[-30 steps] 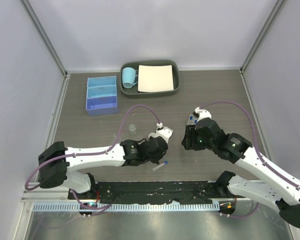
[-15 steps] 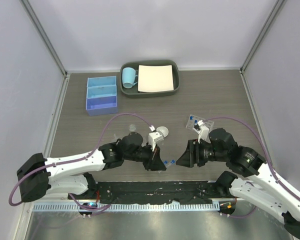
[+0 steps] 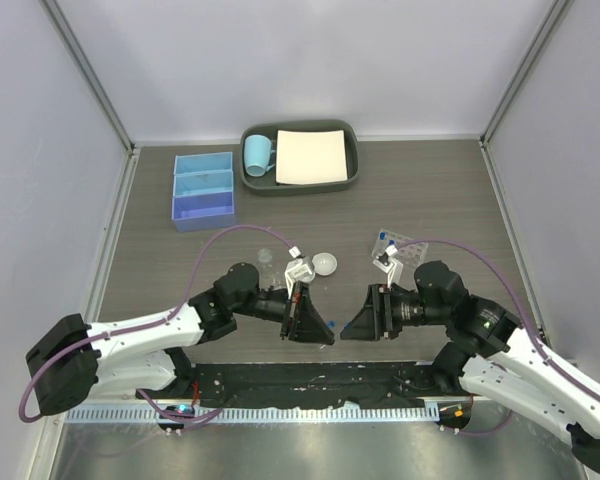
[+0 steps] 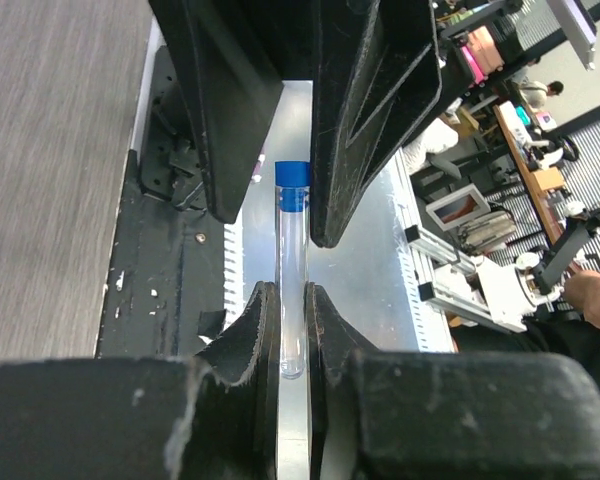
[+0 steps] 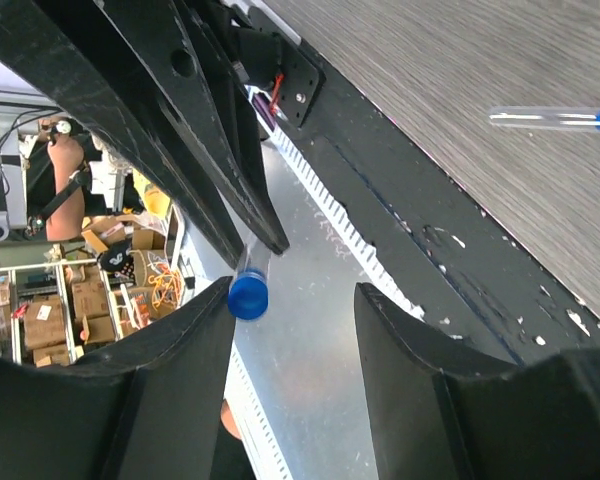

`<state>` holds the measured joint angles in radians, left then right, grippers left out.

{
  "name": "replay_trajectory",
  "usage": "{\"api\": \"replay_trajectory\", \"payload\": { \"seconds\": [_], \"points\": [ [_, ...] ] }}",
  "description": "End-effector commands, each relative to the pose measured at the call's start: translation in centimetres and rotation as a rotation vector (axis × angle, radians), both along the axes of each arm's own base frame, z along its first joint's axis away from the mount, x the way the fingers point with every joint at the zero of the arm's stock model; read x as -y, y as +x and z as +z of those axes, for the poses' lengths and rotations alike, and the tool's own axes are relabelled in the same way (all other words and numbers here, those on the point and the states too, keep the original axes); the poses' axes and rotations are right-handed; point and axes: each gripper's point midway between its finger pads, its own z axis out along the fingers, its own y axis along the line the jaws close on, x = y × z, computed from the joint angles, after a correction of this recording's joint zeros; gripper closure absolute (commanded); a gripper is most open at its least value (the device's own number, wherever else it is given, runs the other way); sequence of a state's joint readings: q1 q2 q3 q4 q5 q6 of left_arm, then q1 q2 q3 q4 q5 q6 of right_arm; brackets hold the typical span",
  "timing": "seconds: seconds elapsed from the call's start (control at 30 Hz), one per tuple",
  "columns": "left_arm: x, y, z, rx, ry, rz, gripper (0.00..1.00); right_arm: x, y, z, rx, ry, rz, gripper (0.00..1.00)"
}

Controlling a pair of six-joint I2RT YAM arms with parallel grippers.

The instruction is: Organize the chemistry lab equipment

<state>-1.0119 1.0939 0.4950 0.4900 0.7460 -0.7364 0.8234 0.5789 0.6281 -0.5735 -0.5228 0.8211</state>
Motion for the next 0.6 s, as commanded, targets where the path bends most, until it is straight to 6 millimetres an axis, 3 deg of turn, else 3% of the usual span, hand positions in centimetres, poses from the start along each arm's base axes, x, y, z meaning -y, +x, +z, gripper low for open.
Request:
{"api": "replay_trajectory", "payload": {
  "seconds": [0.0,0.23,0.4,0.57],
  "points": [
    [-0.1,-0.6,1.5,0.023,-0.087,-0.051,1.00,-1.7,0.5,3.0,0.047,0.095,0.020,0.44],
    [-0.3,0.0,1.1,0.017,-0.085,-0.034,1.00,-3.1,-0.3,3.5,0.059,0.100,0.057,0.46],
    [-0.4,0.1,0.9,0.013,-0.081,-0.034,1.00,-3.6,-0.5,3.9,0.075,0.098,0.069,0.58],
    [-0.5,0.2,0.5,0.006,-0.076,-0.033,1.00,-3.6,-0.4,4.6,0.103,0.095,0.060,0.62]
  ]
}}
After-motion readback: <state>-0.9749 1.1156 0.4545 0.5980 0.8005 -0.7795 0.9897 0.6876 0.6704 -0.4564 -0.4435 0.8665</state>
